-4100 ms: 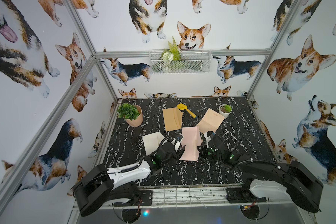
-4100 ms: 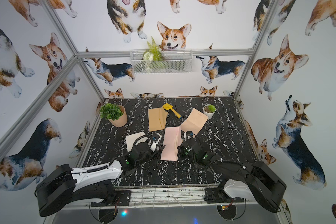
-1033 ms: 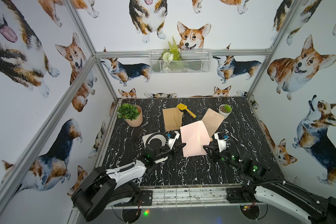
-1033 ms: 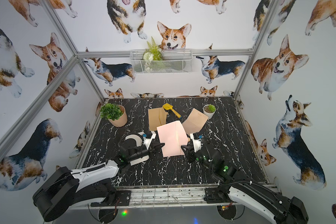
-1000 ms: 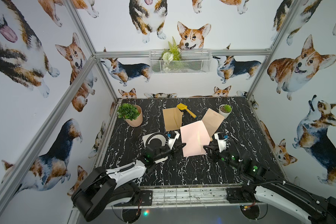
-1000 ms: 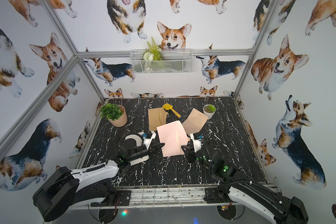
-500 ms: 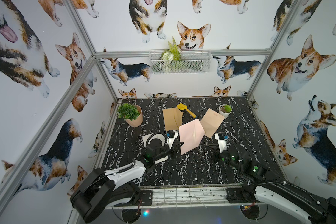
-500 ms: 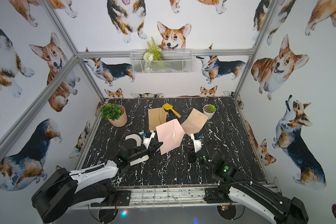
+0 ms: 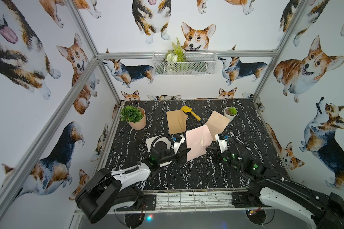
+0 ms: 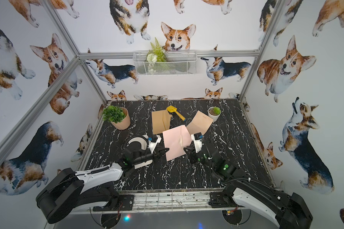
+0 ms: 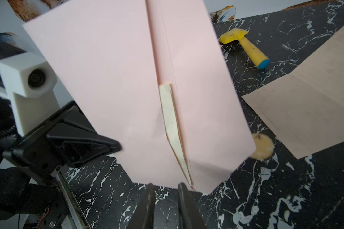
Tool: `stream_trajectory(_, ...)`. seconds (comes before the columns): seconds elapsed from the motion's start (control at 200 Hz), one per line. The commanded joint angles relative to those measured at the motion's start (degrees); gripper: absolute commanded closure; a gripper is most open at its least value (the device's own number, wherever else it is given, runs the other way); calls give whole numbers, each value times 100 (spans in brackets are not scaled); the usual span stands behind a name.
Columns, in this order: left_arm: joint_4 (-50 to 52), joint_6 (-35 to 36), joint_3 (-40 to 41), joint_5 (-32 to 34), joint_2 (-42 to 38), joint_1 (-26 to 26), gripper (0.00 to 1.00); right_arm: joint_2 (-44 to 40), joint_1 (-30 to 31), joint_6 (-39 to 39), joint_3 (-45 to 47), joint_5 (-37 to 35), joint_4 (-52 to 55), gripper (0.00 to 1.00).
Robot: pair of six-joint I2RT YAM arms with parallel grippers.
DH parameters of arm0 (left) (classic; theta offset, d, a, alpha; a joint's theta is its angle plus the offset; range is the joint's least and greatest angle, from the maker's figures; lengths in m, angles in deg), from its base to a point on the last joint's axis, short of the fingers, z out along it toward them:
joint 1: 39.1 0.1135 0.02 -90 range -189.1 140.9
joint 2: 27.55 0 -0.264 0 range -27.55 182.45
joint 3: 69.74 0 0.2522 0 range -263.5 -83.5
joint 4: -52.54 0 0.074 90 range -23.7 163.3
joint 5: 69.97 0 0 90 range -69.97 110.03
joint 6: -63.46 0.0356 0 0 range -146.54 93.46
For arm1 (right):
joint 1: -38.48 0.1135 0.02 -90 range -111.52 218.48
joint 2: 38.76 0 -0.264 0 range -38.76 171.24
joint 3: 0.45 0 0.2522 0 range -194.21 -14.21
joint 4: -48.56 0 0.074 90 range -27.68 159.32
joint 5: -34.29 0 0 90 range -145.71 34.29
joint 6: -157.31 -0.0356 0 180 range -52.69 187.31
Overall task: Take the letter paper out of the envelope
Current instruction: Take out the letter paper from the envelope.
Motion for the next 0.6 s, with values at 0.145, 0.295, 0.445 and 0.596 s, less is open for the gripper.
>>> stream_trajectory(0.145,-372,24,-5,-295,-68,-2,100,671,-349,43,-352,912,-387,72)
stream_trajectory(0.295,-405,17,9,-295,-94,-5,100,783,-373,86,-378,959,-489,72)
stream_trajectory(0.445,-461,-10,27,-343,-113,1,100,779,-434,118,-331,916,-501,78)
stream_trajectory(0.596,-617,-30,93,-410,-155,2,100,817,-514,91,-335,985,-568,81)
